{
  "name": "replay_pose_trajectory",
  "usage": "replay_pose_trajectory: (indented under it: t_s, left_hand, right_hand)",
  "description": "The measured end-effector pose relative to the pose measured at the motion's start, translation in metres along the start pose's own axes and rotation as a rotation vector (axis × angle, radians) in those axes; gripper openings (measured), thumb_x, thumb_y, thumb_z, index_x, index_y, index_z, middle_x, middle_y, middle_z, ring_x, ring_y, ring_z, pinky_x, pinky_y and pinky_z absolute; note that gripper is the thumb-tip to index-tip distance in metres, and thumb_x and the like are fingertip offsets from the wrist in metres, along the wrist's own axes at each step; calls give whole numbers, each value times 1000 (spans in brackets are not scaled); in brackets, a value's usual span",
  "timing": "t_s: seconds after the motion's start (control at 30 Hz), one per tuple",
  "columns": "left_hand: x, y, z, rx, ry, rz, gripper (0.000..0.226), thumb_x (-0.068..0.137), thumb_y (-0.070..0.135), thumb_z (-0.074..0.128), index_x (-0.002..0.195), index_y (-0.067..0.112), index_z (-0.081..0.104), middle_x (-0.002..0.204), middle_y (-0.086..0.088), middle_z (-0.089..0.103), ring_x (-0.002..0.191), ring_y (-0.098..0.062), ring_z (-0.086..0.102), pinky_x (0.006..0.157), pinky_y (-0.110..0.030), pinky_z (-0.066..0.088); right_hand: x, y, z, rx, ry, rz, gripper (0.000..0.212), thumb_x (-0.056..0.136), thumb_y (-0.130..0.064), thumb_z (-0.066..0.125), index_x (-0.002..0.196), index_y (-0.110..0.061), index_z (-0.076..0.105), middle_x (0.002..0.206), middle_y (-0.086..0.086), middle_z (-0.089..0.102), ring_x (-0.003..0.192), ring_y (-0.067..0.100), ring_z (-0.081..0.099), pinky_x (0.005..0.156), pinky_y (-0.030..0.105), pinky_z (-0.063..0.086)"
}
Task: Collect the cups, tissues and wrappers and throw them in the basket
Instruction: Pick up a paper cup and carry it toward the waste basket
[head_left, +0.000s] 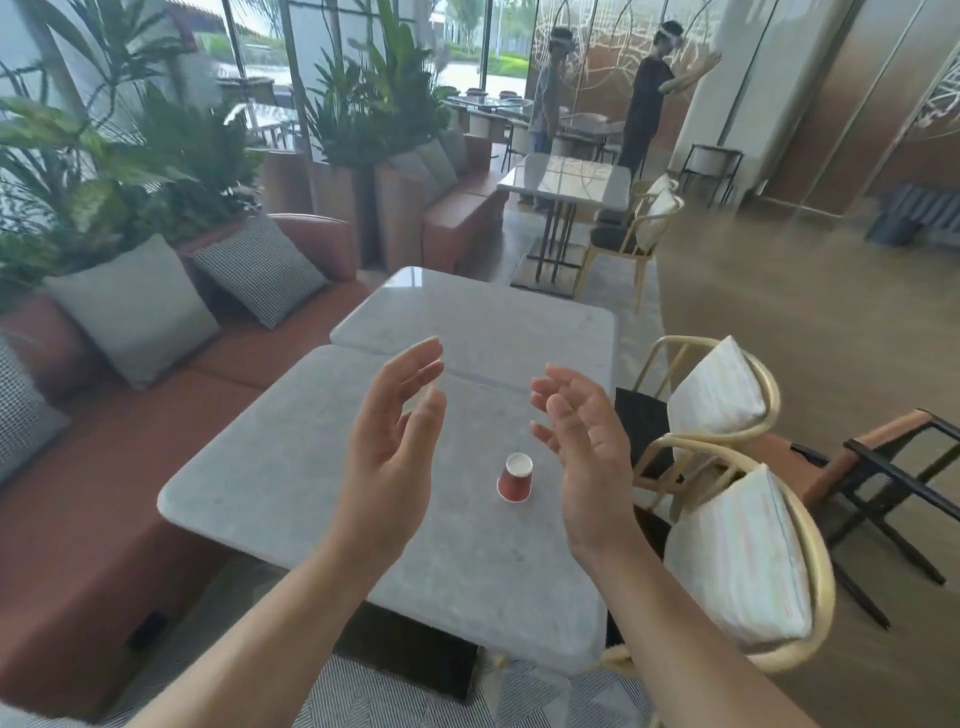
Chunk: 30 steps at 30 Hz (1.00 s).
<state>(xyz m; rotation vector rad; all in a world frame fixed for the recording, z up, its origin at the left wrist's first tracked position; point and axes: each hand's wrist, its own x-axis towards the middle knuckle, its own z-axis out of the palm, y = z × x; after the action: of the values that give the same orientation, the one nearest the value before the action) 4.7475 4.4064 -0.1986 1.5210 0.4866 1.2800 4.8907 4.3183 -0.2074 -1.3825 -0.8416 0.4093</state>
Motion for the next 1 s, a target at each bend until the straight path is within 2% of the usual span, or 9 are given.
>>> replay_pose_trajectory:
  t_s: [0.27, 0.43, 0.57, 0.67, 0.73, 0.8, 0.9, 1.0]
  left_hand:
    - [90, -95, 16, 17, 29, -90, 47, 95, 41, 54, 137, 21, 59, 143, 6, 64, 137, -19, 59, 112, -62, 47]
    - [132, -154, 32, 39, 65, -148, 45, 96, 39, 55, 137, 22, 59, 143, 5, 64, 138, -21, 58, 110, -65, 46]
    - [154, -194, 41, 63, 60, -199, 43, 97, 38, 54, 137, 24, 58, 145, 5, 63, 139, -21, 57, 110, -64, 47]
    - [157, -218, 45, 63, 63, -249, 44, 97, 38, 54, 138, 24, 58, 146, 3, 62, 139, -23, 57, 111, -62, 48]
    - [159, -235, 46, 79, 64, -275, 45, 97, 39, 54, 138, 22, 57, 146, 3, 61, 139, -24, 57, 110, -61, 48]
    - [159, -251, 45, 78, 57, -316, 46, 97, 40, 55, 138, 21, 57, 147, 4, 61, 138, -23, 57, 110, -60, 49]
    - [153, -274, 42, 75, 42, -376, 45, 95, 42, 56, 136, 24, 57, 146, 5, 62, 137, -22, 58, 110, -54, 50]
    - [146, -293, 37, 79, 22, -415, 44, 95, 42, 56, 136, 27, 57, 145, 6, 62, 137, -22, 59, 109, -51, 52]
  right_hand:
    - [110, 73, 16, -29, 12, 72, 33, 94, -56, 57, 126, -46, 61, 124, -26, 67, 122, 3, 63, 109, 38, 52]
    - [172, 122, 19, -27, -32, 132, 23, 96, -51, 60, 119, -55, 61, 122, -27, 67, 122, 3, 63, 104, 30, 52]
    - [207, 162, 21, -45, -61, 172, 20, 101, -42, 63, 118, -53, 61, 120, -27, 67, 121, 2, 62, 101, 23, 50]
    - [218, 190, 16, -126, -87, 209, 23, 99, -47, 65, 121, -51, 59, 122, -33, 64, 122, -3, 59, 100, 19, 47]
    - [223, 217, 12, -226, -118, 234, 30, 93, -53, 66, 122, -50, 58, 121, -33, 62, 122, -5, 57, 103, 21, 44]
    - [224, 250, 6, -400, -183, 291, 42, 91, -49, 71, 131, -45, 57, 126, -25, 57, 123, -1, 52, 108, 27, 39]
    - [213, 304, 1, -691, -334, 459, 67, 88, -43, 79, 148, -31, 51, 140, -2, 48, 135, 21, 44, 117, 37, 33]
    - [195, 345, -1, -868, -465, 573, 87, 85, -55, 78, 158, -35, 35, 161, 6, 28, 147, 34, 31, 120, 46, 34]
